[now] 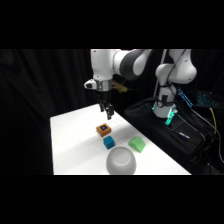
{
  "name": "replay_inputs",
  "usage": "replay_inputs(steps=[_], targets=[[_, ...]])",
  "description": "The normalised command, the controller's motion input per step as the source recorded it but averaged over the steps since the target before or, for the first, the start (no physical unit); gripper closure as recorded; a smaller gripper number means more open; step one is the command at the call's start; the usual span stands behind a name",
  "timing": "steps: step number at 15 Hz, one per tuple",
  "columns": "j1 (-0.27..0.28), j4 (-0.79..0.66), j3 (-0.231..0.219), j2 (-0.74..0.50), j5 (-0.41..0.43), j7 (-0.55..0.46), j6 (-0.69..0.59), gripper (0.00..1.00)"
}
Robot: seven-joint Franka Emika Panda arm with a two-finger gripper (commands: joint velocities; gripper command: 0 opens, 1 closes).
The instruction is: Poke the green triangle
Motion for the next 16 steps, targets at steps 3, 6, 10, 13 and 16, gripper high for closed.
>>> replay_inputs(steps=[3,6,10,13,16], targets=[[0.016,-0.07,-0.001,-0.04,0.058,-0.05,0.03,0.00],[0.051,-0.26,0.027,-0.14,0.033,0.00,0.15,0.00],[0.096,-0.43,0.060,-0.29,0.022,0.05,0.26,0.00],[0.123,-0.50,0.091,-0.41,0.040,0.12,0.28,0.00],[0.150,-0.52,0.130,-0.49,0.076,0.16,0.28,0.27]])
